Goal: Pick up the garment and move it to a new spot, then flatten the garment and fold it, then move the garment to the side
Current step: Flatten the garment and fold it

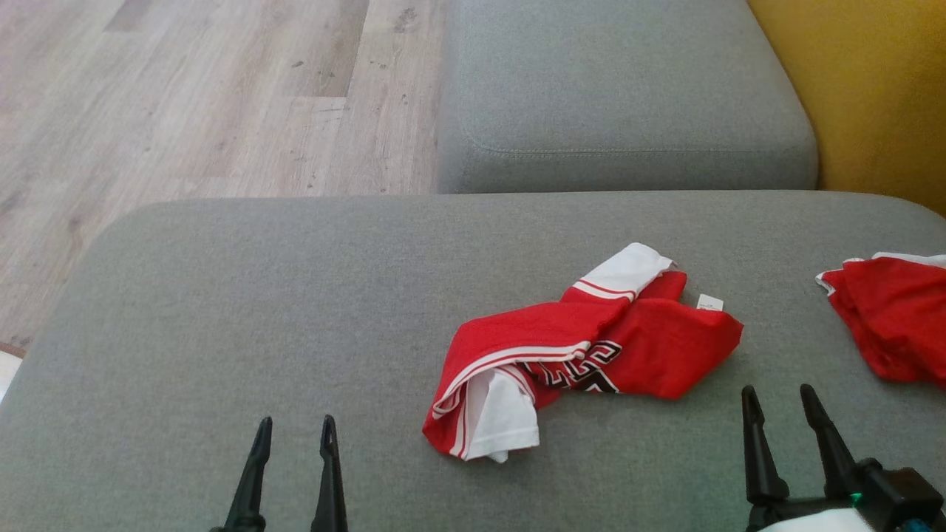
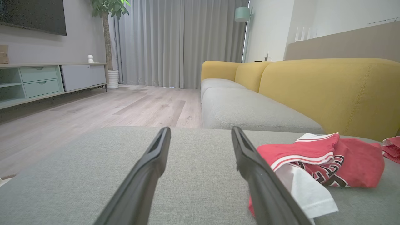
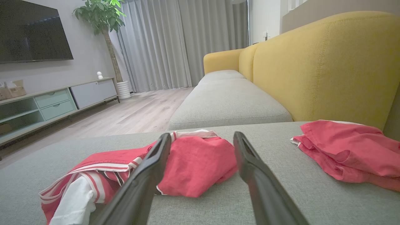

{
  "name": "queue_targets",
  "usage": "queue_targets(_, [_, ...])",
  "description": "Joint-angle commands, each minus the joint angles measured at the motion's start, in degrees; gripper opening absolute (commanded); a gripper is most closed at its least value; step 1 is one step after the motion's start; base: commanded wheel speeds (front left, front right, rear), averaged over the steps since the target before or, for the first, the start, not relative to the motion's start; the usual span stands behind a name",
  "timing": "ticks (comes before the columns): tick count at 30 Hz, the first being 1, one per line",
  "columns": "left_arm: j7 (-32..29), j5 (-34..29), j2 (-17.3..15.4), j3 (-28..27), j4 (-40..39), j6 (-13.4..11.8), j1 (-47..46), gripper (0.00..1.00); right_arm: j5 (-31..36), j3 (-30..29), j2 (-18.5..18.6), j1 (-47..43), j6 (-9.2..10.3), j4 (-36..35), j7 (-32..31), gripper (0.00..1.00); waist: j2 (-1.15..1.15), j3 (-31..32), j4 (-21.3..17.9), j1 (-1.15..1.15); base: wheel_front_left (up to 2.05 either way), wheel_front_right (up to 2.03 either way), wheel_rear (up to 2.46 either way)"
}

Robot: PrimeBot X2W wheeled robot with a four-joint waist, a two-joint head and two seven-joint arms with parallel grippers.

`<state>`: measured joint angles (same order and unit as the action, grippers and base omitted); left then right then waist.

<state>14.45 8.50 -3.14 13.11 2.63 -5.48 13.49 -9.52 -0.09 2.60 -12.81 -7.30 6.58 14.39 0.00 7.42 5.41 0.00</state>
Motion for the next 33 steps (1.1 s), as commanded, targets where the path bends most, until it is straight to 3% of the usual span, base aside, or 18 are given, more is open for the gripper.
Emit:
queue_targets(1, [0.5,-0.6,0.3,-1.4,-1.5,0.1,-2.7,1.0,0.3,1.3,0.5,1.9,-0.19,-2.0,0.6,1.0,0.0,0.0,0.0,0.0,0.0,0.0,0.0])
queue_targets(10, [0.5,-0.2,0.3,-1.1,-0.6,0.5,-2.9,1.0,0.3,1.5,0.4,2.2,-0.19,-2.3,0.6,1.0,0.0,-0.8,0.0,0.0,0.0,0.0,0.0])
queue_targets(19, [0.5,-1.5,0.3,3.7,10.2,5.0,-10.2,1.0,0.4,2.8,1.6,3.8,-0.19,-3.2,0.6,1.0,0.0,-4.3,-0.5,0.0,0.0,0.0,0.0])
queue_targets(23, [0.5,-3.6,0.3,8.2,17.9,6.3,-18.3,1.0,0.3,3.5,2.8,4.9,-0.19,-3.6,0.6,1.0,0.0,-6.6,-1.4,0.0,0.0,0.0,0.0])
queue_targets(33, [0.0,-4.1,0.3,21.6,30.9,6.6,-34.8,1.0,-0.1,5.4,4.9,8.2,-0.19,-4.2,0.6,1.0,0.0,-12.4,-5.1,0.0,0.0,0.0,0.0])
